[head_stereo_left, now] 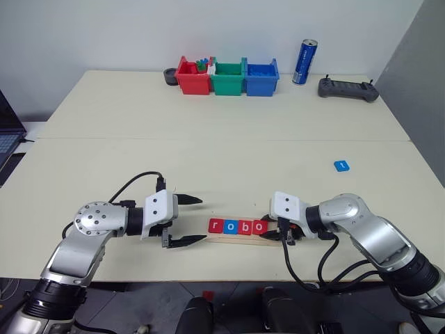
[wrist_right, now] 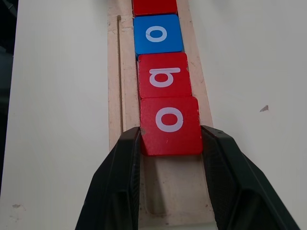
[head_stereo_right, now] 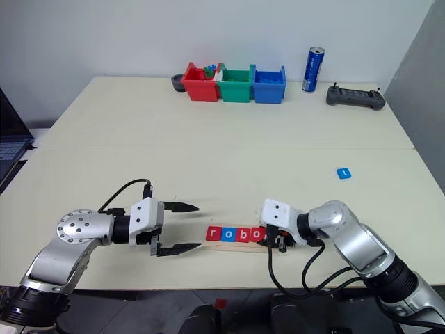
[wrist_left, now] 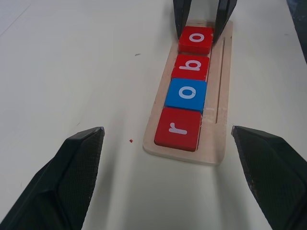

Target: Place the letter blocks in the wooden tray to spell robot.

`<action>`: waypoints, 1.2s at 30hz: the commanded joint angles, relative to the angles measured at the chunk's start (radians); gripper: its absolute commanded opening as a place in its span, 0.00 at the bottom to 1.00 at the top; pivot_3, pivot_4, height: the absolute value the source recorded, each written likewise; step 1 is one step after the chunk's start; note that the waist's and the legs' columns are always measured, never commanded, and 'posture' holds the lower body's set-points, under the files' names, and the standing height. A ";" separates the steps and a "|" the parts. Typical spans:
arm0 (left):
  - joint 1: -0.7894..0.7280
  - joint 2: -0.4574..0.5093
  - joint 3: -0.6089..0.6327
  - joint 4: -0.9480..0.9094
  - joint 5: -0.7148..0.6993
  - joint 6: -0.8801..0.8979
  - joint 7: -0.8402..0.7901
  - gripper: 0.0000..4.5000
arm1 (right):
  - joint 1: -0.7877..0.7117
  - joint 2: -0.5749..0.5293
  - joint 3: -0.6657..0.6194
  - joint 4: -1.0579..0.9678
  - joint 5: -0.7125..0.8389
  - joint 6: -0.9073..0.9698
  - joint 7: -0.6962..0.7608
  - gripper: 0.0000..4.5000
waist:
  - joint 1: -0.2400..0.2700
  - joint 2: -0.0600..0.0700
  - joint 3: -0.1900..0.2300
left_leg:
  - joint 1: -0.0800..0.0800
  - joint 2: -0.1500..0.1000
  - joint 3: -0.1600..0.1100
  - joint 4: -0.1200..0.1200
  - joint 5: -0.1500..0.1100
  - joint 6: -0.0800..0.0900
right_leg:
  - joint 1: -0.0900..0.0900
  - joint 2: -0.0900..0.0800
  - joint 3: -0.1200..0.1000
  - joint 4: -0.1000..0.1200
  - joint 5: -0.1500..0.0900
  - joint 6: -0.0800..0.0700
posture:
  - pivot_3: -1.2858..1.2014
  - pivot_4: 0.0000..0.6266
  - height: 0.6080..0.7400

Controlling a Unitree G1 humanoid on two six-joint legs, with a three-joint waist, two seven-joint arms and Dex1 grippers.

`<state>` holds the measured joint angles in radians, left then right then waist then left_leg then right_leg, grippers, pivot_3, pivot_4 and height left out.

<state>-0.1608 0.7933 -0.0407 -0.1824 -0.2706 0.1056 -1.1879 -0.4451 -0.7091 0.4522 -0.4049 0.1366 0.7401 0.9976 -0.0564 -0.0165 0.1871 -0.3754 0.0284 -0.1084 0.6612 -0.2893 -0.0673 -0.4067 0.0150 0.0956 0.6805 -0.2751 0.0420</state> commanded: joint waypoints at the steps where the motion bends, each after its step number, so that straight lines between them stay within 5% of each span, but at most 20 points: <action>1: 0.000 0.012 0.018 -0.022 -0.010 -0.006 0.007 1.00 | -0.019 -0.003 -0.009 -0.014 -0.001 -0.012 0.003 0.64 | 0.000 0.000 0.000 | 0.000 0.000 0.000 0.000 0.000 0.000 | 0.000 0.000 0.000 0.000 0.000 0.000 | 0.52 0.24 1.00; 6: 0.011 0.005 0.014 -0.005 -0.002 -0.030 0.007 1.00 | -0.026 0.001 -0.022 -0.024 0.004 -0.004 -0.003 1.00 | 0.000 0.000 0.000 | 0.000 0.000 0.000 0.000 0.000 0.000 | 0.000 0.000 0.000 0.000 0.000 0.000 | 0.52 0.24 1.00; 11: 0.027 0.003 0.014 -0.007 0.002 -0.043 0.013 1.00 | -0.031 0.007 -0.101 -0.088 0.061 0.057 -0.019 1.00 | 0.000 0.000 0.000 | 0.000 0.000 0.000 0.000 0.000 0.000 | 0.000 0.000 0.000 0.000 0.000 0.000 | 0.52 0.24 1.00; 14: 0.037 0.005 0.016 -0.013 0.003 -0.045 0.018 1.00 | 0.002 -0.028 -0.114 -0.121 0.056 0.054 -0.023 0.87 | 0.001 0.000 0.000 | 0.000 0.000 0.000 0.000 0.000 0.000 | 0.000 0.000 0.000 0.000 0.000 0.000 | 0.52 0.24 1.00; 25: 0.037 0.021 0.024 -0.012 -0.010 -0.034 0.012 1.00 | 0.027 -0.088 -0.057 -0.135 -0.010 0.006 -0.034 0.01 | 0.000 0.000 0.000 | 0.000 0.000 0.000 0.000 0.000 0.000 | 0.000 0.000 0.000 0.000 -0.001 0.001 | 0.52 0.24 1.00; 36: 0.037 0.039 0.022 -0.019 -0.004 -0.037 0.009 1.00 | -0.061 -0.050 0.054 -0.086 -0.074 0.007 -0.015 0.00 | -0.001 0.000 0.000 | 0.000 0.000 0.000 0.000 0.000 0.000 | 0.000 0.000 0.000 0.000 0.000 0.001 | 0.52 0.24 1.00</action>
<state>-0.1208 0.8210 -0.0367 -0.1764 -0.2664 0.0758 -1.1809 -0.4822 -0.7633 0.5024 -0.4752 0.0708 0.7514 0.9781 -0.0569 -0.0165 0.1872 -0.3756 0.0287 -0.1084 0.6610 -0.2893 -0.0673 -0.4071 0.0151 0.0955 0.6804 -0.2755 0.0426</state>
